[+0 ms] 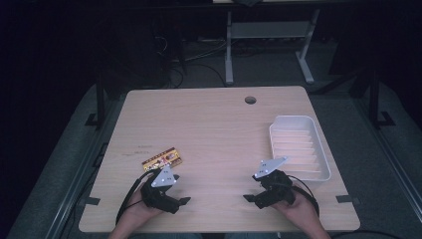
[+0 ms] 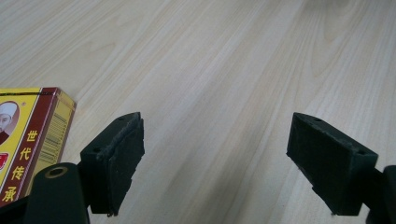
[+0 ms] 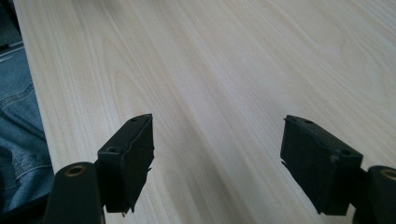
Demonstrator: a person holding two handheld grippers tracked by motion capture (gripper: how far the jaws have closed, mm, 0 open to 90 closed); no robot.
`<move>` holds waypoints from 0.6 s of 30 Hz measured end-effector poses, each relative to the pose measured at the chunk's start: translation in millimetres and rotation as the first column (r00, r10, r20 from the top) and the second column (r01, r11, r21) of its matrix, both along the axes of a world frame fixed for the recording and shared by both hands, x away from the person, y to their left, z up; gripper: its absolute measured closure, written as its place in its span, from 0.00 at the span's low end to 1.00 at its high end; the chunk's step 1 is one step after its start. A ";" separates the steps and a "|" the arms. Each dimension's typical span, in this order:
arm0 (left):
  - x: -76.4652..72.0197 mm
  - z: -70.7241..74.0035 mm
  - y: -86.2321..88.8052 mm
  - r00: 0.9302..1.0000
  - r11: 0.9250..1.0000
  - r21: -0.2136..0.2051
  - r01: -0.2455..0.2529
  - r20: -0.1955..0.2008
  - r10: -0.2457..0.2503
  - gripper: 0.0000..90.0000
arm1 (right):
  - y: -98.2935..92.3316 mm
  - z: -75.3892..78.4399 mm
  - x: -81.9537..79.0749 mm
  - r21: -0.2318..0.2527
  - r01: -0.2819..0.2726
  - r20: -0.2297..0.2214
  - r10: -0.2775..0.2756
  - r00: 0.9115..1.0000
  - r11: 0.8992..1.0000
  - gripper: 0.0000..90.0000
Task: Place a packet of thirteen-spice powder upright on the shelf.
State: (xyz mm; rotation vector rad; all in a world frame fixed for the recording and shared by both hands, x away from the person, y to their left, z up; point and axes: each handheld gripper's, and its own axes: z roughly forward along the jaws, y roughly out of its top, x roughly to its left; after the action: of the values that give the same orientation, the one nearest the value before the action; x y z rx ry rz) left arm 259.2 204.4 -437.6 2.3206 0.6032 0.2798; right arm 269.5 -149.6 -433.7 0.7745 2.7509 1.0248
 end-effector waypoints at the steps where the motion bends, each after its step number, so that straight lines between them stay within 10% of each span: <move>1: 0.5 -0.1 0.5 1.000 1.000 -0.002 -0.002 -0.001 0.002 0.20 | 0.3 -0.6 0.1 -0.004 -0.003 -0.001 0.003 1.000 1.000 0.28; 18: 13.3 1.4 11.0 1.000 1.000 0.009 -0.026 0.006 0.026 0.22 | 1.7 -3.1 1.4 -0.009 -0.010 -0.012 0.010 1.000 1.000 0.27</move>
State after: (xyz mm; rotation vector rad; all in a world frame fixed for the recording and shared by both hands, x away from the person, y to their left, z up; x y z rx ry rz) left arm 272.5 215.4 -436.2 2.3212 0.6301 0.3022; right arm 270.9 -148.0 -436.8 0.7689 2.7704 1.0119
